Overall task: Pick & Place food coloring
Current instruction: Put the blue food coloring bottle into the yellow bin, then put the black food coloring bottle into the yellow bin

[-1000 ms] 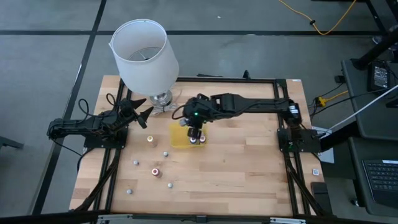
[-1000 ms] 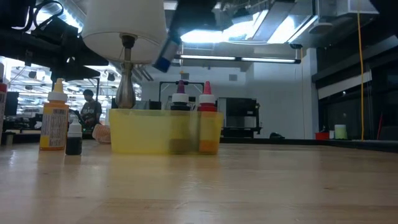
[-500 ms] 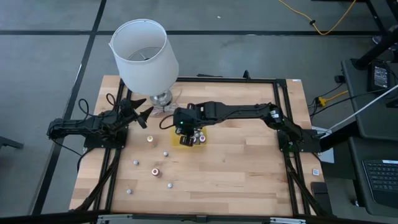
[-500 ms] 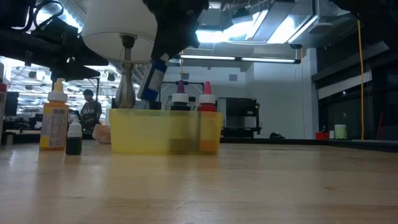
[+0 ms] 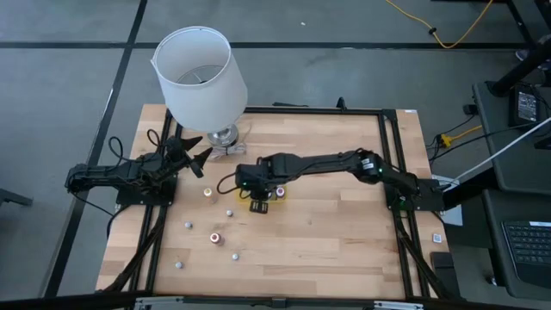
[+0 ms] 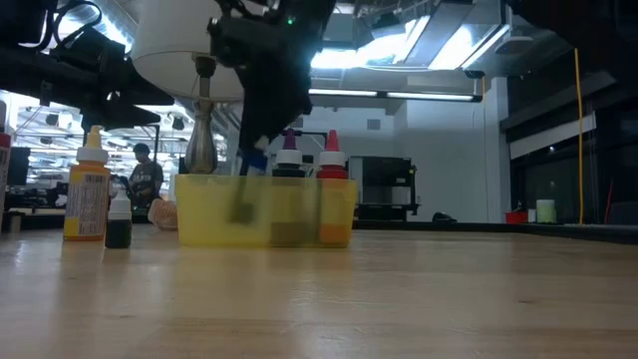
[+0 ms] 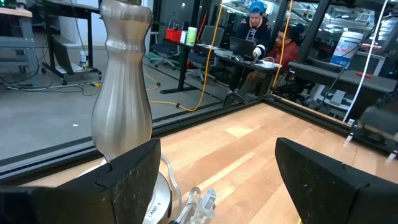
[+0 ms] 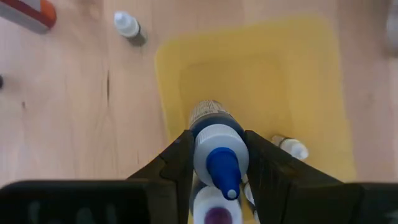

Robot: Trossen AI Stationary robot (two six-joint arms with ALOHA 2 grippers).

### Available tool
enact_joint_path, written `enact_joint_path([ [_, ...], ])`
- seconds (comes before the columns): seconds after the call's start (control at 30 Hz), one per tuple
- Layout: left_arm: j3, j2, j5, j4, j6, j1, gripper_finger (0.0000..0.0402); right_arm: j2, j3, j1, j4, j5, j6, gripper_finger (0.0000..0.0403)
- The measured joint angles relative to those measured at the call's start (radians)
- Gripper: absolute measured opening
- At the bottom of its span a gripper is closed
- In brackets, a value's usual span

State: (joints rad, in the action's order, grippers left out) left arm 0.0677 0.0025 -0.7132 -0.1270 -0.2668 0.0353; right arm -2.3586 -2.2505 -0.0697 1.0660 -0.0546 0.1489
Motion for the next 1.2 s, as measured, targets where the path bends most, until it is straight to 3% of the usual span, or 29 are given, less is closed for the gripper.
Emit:
enact_joint_path([
  [0.37,0.0,0.0,0.0,0.0,0.0,0.0,0.0311,-0.025,0.0,-0.008,0.041,0.016,-0.03,0.0122],
  [0.77,0.0,0.0,0.0,0.0,0.0,0.0,0.0312,-0.023,0.0,-0.008,0.048,0.023,-0.079,0.0224],
  [1.2,0.0,0.0,0.0,0.0,0.0,0.0,0.0313,0.114,0.011,0.03,0.042,-0.028,-0.06,0.0236],
])
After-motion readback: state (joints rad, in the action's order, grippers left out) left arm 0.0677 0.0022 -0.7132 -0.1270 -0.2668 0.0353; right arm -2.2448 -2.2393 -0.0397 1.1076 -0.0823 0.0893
